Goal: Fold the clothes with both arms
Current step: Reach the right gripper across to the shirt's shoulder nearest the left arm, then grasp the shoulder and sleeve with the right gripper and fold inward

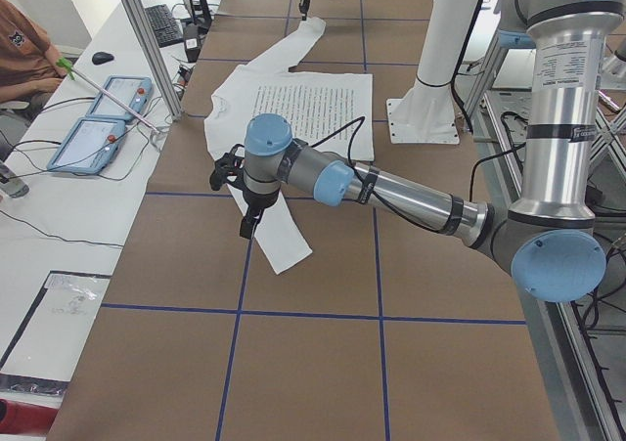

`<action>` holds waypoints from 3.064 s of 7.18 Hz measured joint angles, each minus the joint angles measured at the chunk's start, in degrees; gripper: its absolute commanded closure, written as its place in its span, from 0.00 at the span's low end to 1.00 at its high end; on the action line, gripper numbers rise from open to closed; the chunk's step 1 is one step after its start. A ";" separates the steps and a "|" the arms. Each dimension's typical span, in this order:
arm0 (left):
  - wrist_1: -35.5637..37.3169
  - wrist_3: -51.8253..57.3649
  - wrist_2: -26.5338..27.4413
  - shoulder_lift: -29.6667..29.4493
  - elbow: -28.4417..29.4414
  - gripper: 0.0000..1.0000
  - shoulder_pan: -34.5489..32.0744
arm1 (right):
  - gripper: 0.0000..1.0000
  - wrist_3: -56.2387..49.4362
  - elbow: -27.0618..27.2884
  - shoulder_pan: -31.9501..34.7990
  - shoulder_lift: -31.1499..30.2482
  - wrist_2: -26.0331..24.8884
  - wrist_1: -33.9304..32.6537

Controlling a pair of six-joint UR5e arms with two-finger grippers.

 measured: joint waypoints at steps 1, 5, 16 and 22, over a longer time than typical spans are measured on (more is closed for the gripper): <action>-0.04 0.01 -0.31 -0.03 -0.06 0.01 0.00 | 1.00 5.77 1.68 -1.32 2.65 0.29 -0.12; -0.82 0.05 -1.44 -0.29 -0.11 0.01 -0.06 | 1.00 31.63 2.42 -7.11 28.18 -1.55 -12.90; -0.92 0.01 -2.50 -0.36 -0.15 0.01 -0.07 | 0.89 42.64 -20.55 -35.68 61.70 -32.28 -8.88; -0.95 0.09 -2.17 -0.36 0.58 0.00 2.71 | 0.01 46.87 -22.89 -38.73 64.19 -36.66 -8.52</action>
